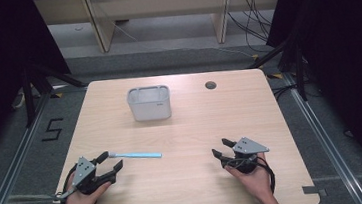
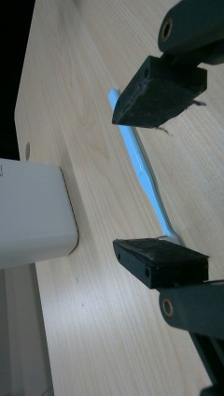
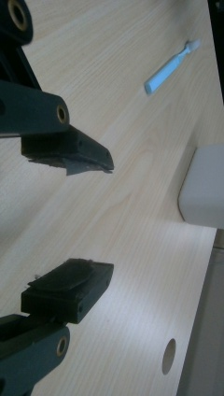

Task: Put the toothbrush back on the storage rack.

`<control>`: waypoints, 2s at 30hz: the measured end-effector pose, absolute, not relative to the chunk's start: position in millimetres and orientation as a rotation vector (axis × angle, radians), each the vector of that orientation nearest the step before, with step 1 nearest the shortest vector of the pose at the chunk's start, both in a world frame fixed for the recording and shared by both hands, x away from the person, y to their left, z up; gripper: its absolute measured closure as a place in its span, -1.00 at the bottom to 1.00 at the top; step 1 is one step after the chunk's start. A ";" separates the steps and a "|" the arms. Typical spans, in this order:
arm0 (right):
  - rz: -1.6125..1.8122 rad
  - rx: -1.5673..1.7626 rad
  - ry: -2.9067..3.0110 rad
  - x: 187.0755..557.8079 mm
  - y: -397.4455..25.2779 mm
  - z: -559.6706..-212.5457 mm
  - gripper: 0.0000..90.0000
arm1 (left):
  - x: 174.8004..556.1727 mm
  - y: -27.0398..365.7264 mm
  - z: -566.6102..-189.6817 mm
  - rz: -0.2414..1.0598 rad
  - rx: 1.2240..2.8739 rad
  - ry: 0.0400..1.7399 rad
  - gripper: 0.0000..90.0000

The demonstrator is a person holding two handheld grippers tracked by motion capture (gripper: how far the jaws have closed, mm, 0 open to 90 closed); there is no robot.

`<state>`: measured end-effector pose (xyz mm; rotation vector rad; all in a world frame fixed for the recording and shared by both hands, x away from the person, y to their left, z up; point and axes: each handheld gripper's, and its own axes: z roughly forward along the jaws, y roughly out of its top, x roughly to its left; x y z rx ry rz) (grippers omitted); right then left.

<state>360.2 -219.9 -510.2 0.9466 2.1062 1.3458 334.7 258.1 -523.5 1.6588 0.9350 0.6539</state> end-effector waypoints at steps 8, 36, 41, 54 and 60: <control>1.346 0.937 2.075 362.9 -225.1 -506.9 -0.01 | 338.5 258.6 -510.1 0.658 1.690 0.902 -0.27; 1.353 0.906 2.097 361.2 -221.5 -500.6 -0.02 | 432.3 213.8 -453.5 0.303 2.753 0.193 0.09; 1.366 0.901 2.102 361.7 -218.9 -501.2 -0.02 | 441.7 200.0 -462.4 0.279 2.930 0.037 0.15; 1.362 0.896 2.103 362.4 -220.1 -501.5 -0.02 | 465.1 178.4 -469.9 0.146 2.999 -0.154 0.33; 1.371 0.896 2.091 362.4 -219.1 -501.8 -0.02 | 470.0 170.8 -475.8 0.097 3.017 -0.167 0.40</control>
